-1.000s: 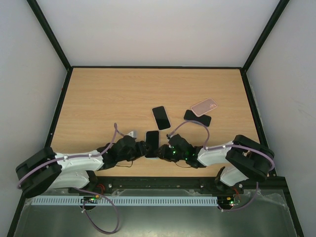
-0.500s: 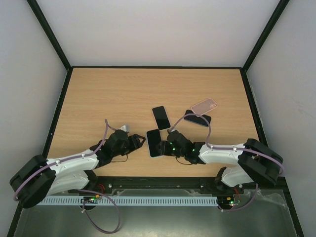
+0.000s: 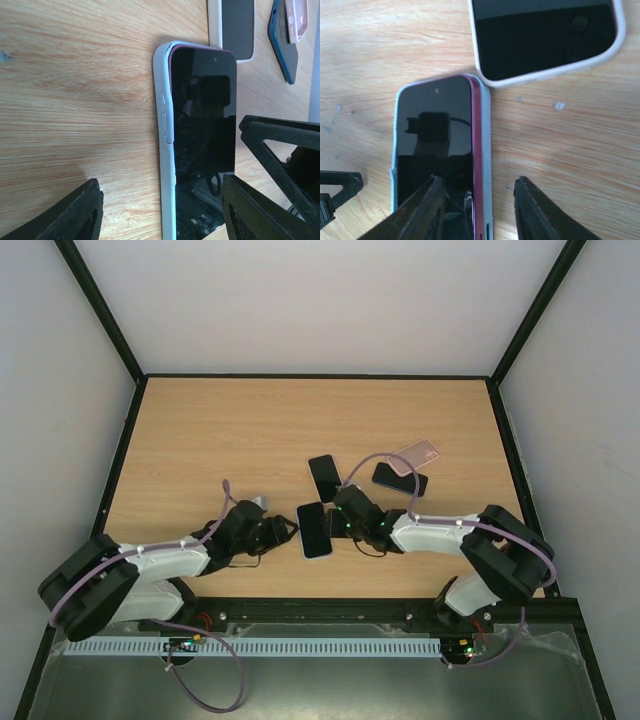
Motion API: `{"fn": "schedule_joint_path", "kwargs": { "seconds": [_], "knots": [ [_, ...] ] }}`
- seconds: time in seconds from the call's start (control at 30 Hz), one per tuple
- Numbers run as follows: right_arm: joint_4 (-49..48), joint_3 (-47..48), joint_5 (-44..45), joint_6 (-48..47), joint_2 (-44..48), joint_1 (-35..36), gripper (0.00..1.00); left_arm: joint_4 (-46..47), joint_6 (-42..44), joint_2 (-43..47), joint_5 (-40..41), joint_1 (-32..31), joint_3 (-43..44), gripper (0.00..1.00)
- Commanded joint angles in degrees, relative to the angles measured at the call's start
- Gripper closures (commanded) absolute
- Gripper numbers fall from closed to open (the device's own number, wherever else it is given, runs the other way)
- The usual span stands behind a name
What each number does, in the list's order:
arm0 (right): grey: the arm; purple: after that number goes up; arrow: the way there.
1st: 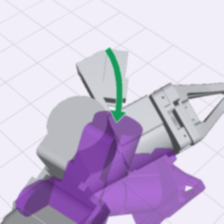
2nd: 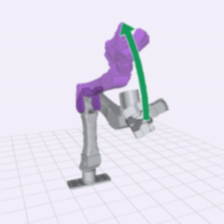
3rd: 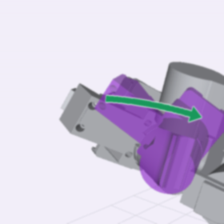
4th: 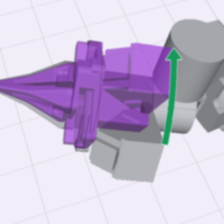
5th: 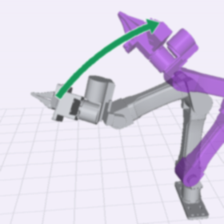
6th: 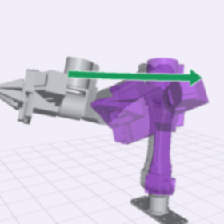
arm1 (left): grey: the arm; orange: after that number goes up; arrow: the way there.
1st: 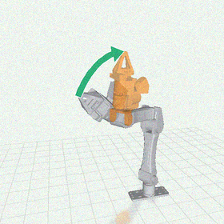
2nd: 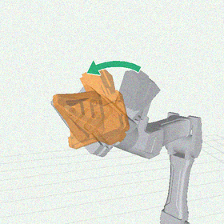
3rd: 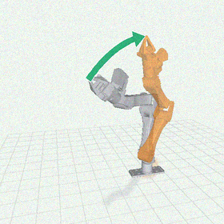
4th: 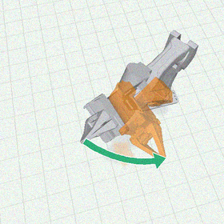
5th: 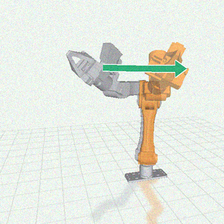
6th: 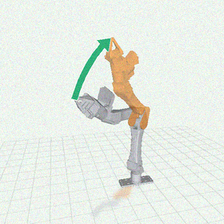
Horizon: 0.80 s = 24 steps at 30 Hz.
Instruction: Put the phone into the phone case
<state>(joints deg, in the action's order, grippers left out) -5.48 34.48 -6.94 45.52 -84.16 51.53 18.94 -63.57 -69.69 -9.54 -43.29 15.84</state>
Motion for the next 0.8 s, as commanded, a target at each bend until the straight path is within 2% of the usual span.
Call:
{"fn": "schedule_joint_path", "kwargs": {
  "seconds": [0.0,0.17,0.33,0.53,0.63,0.77],
  "knots": [
    [-0.02,1.18,-2.44,-1.58,-2.49,-0.19,0.66,3.65,0.96,-3.08,-1.95,0.40,0.81,0.36],
    [-6.62,-1.96,-8.69,-0.64,-1.80,-0.20,0.85,4.11,2.77,-7.82,-1.07,0.40,1.45,0.39],
    [-12.98,-5.04,-12.90,2.02,-1.61,-0.15,0.95,9.20,2.12,-11.91,-2.95,-0.09,1.61,0.48],
    [-17.68,-5.89,-17.41,2.81,-3.83,-0.19,0.98,8.84,0.56,-14.72,-1.79,-3.71,3.66,0.55],
    [-14.97,-4.40,-16.99,1.09,-4.09,-0.15,0.97,7.94,-1.18,-15.07,-1.27,-5.16,3.78,0.60],
    [-12.66,-4.10,-16.37,-0.46,-3.98,-0.20,0.95,5.41,-3.16,-13.27,1.51,-8.16,4.73,0.61]
  ]
}}
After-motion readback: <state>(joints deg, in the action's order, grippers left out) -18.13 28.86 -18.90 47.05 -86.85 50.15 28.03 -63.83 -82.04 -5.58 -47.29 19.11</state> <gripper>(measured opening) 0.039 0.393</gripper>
